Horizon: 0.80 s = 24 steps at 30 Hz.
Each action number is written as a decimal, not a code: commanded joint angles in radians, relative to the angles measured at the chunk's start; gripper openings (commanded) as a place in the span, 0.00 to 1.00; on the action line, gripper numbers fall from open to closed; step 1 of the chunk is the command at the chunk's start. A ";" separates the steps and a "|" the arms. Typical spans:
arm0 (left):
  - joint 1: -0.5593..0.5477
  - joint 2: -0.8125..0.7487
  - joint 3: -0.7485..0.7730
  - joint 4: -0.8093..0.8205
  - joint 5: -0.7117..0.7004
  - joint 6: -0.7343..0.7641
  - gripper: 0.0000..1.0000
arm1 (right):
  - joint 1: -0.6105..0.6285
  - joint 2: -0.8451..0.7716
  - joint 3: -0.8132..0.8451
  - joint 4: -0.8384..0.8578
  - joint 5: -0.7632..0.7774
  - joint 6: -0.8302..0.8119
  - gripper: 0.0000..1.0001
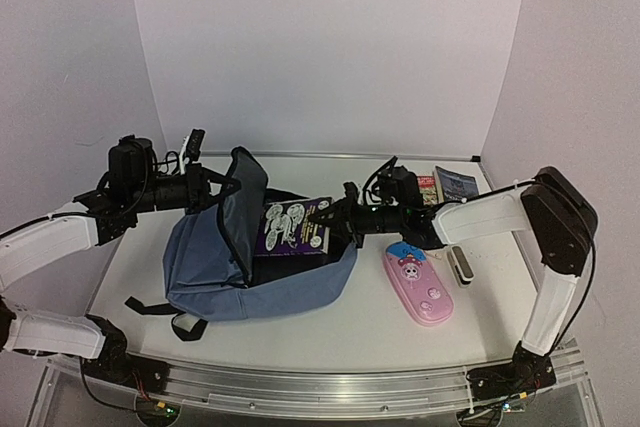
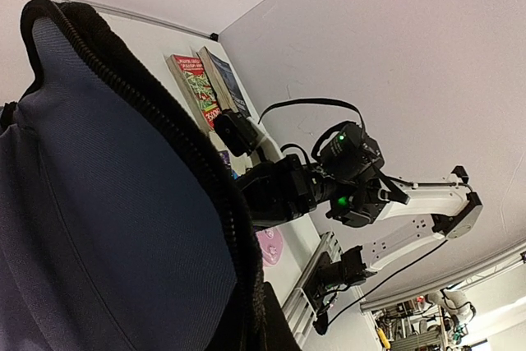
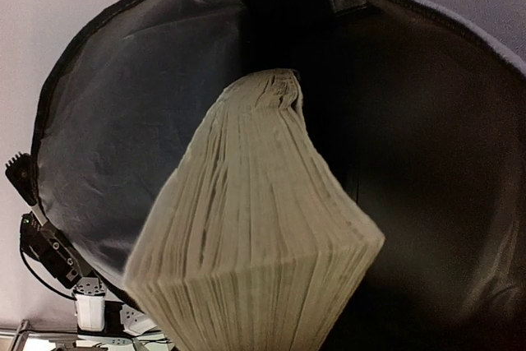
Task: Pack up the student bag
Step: Place the book in the student bag.
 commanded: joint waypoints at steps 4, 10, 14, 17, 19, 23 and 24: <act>0.003 -0.001 0.038 0.109 0.033 -0.008 0.00 | 0.046 0.089 0.117 0.213 -0.041 0.072 0.00; 0.003 0.020 0.027 0.157 0.036 -0.031 0.00 | 0.082 0.192 0.219 0.245 -0.055 0.085 0.00; 0.003 0.035 0.007 0.191 0.033 -0.050 0.00 | 0.097 0.270 0.291 0.234 -0.032 0.079 0.00; 0.003 0.037 -0.010 0.217 0.032 -0.065 0.00 | 0.103 0.325 0.322 0.213 -0.011 0.066 0.00; 0.002 0.040 -0.015 0.227 0.028 -0.070 0.00 | 0.110 0.357 0.349 0.173 0.007 0.043 0.00; 0.001 0.067 -0.008 0.243 0.044 -0.085 0.00 | 0.128 0.431 0.426 0.137 0.013 0.015 0.00; 0.001 0.076 -0.006 0.253 0.053 -0.088 0.00 | 0.131 0.444 0.445 0.136 0.011 0.014 0.00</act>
